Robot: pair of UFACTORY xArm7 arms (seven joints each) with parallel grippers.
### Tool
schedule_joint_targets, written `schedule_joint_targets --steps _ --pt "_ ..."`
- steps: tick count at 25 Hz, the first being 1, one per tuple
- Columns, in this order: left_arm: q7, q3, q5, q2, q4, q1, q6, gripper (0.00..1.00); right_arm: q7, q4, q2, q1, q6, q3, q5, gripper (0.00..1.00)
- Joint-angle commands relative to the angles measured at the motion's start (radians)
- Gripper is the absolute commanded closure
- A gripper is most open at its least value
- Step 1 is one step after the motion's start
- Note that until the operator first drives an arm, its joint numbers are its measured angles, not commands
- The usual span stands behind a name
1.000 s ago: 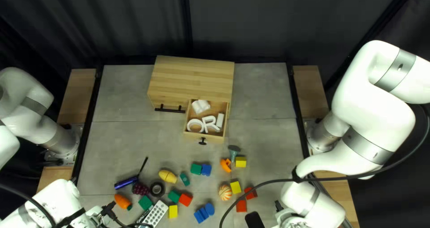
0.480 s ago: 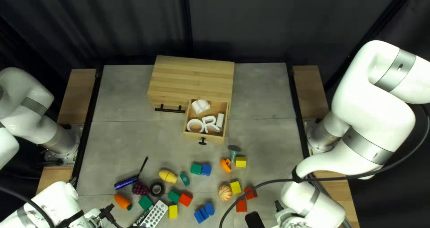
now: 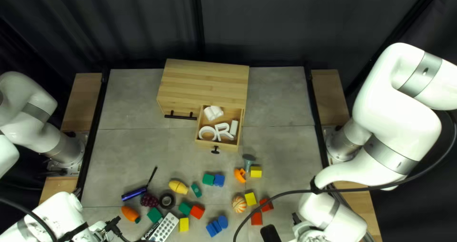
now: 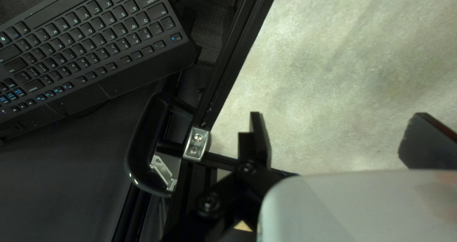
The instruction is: Open drawers and place objects into drawer and close
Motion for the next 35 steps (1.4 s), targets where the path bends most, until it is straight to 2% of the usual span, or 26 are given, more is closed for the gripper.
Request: schedule_joint_targets --steps 1,11,18,28,35 --pt "0.000 0.000 0.000 0.000 0.000 0.000 0.000 0.00 -0.025 0.022 0.009 0.013 0.015 0.008 -0.055 0.00" --pt "0.000 0.000 0.000 0.000 0.000 0.000 0.000 0.00 -0.135 0.086 -0.001 0.021 0.124 0.013 -0.185 0.00" --pt "0.000 0.000 0.000 0.000 0.000 0.000 0.000 0.00 -0.302 0.093 -0.005 0.016 0.164 0.010 -0.290 0.00" --pt "0.000 0.000 0.000 0.000 0.000 0.000 0.000 0.00 -0.654 0.050 -0.082 -0.056 0.180 -0.055 -0.402 0.00" --pt "0.000 0.000 0.000 0.000 0.000 0.000 0.000 0.00 -0.912 0.102 -0.069 -0.118 0.196 -0.114 -0.430 0.00"
